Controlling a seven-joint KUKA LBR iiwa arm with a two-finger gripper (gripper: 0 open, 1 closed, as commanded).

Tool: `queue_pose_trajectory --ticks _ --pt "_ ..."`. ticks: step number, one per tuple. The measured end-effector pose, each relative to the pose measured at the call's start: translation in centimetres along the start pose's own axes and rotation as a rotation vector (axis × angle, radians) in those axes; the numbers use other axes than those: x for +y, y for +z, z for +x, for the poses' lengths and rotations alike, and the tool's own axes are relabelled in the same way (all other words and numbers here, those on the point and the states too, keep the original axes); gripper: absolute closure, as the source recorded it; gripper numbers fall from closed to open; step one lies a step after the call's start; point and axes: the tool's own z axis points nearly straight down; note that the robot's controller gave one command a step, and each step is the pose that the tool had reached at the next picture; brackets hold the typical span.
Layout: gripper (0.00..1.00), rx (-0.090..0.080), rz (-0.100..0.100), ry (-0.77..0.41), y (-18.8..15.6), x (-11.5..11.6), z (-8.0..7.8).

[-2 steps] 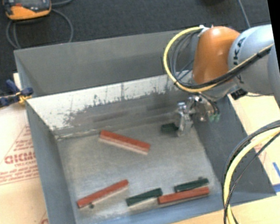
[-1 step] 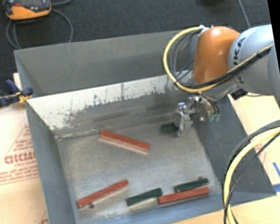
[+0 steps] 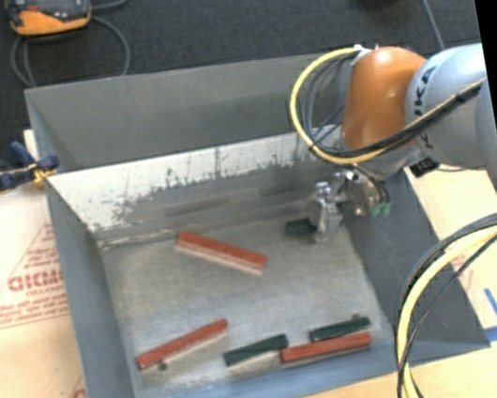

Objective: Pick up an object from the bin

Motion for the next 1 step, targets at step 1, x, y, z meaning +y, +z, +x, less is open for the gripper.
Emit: queue_pose_trajectory --ticks 1 --pt "1.0 0.0 0.0 0.0 0.0 0.0 0.0"
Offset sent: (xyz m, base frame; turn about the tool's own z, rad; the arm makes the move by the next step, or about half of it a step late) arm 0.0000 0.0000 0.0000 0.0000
